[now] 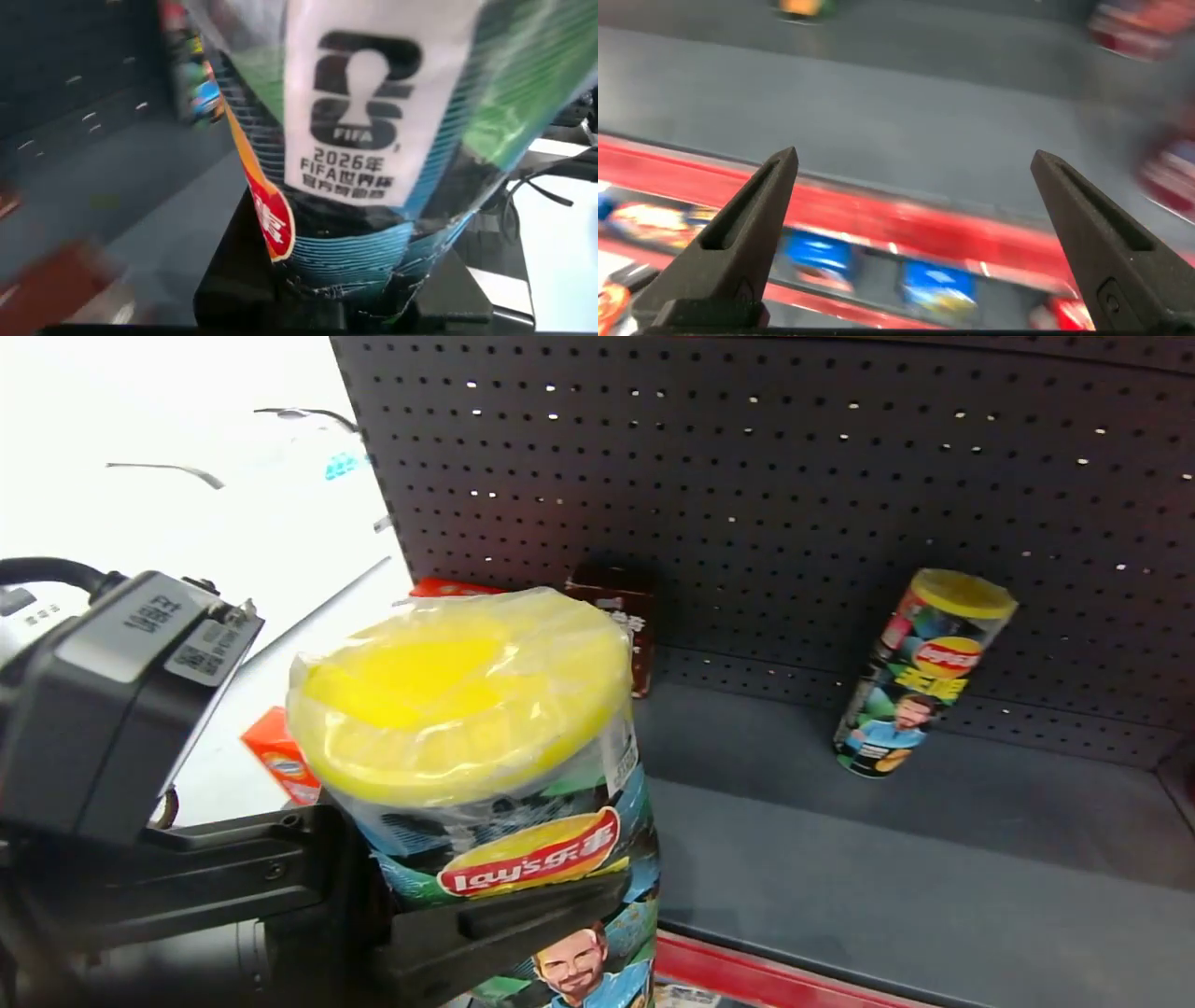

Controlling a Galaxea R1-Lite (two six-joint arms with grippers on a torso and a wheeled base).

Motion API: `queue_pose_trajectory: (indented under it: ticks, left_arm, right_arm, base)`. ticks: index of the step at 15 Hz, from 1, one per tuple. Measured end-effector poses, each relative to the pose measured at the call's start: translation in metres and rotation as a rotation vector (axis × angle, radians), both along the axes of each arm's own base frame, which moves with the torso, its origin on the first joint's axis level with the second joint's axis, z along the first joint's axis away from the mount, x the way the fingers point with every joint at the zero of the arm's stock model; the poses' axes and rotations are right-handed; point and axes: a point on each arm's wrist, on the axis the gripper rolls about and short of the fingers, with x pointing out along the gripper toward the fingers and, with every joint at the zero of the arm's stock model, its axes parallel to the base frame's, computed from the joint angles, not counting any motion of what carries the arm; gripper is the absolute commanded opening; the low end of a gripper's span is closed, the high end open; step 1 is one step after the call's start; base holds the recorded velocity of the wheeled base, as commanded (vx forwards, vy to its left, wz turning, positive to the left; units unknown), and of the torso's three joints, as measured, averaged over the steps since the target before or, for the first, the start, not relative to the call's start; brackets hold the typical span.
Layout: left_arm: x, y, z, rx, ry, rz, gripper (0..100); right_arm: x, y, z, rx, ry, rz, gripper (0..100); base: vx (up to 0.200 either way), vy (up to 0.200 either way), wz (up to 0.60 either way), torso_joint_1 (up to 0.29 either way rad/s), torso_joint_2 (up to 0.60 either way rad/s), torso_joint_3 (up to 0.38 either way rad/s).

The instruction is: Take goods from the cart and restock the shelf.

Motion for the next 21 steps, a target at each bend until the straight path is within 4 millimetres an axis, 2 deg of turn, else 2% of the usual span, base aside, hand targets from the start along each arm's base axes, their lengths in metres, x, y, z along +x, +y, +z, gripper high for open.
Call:
queue_pose_trajectory:
  ticks: [2, 14, 17, 21]
  left_arm:
    - [0.001, -0.001, 0.001, -0.001, -0.001, 0.0, 0]
    - [0.004, 0.002, -0.004, 0.012, 0.013, 0.027, 0]
    - [0.01, 0.007, -0.002, 0.008, 0.008, 0.065, 0]
    - [0.015, 0.014, -0.006, 0.014, 0.021, 0.107, 0]
  right_arm:
    - [0.0, 0.0, 0.0, 0.0, 0.0, 0.0, 100]
    - [0.0, 0.0, 0.0, 0.001, 0.0, 0.0, 100]
    - [0.0, 0.0, 0.0, 0.0, 0.0, 0.0, 100]
    - [0.0, 0.0, 0.0, 0.0, 0.0, 0.0, 100]
  base:
    - [0.0, 0.0, -0.6, 0.002, 0.0, 0.0]
    - [0.0, 0.0, 0.0, 0.0, 0.0, 0.0]
    - [0.0, 0.0, 0.0, 0.0, 0.0, 0.0]
    - [0.0, 0.0, -0.45, 0.001, 0.0, 0.004]
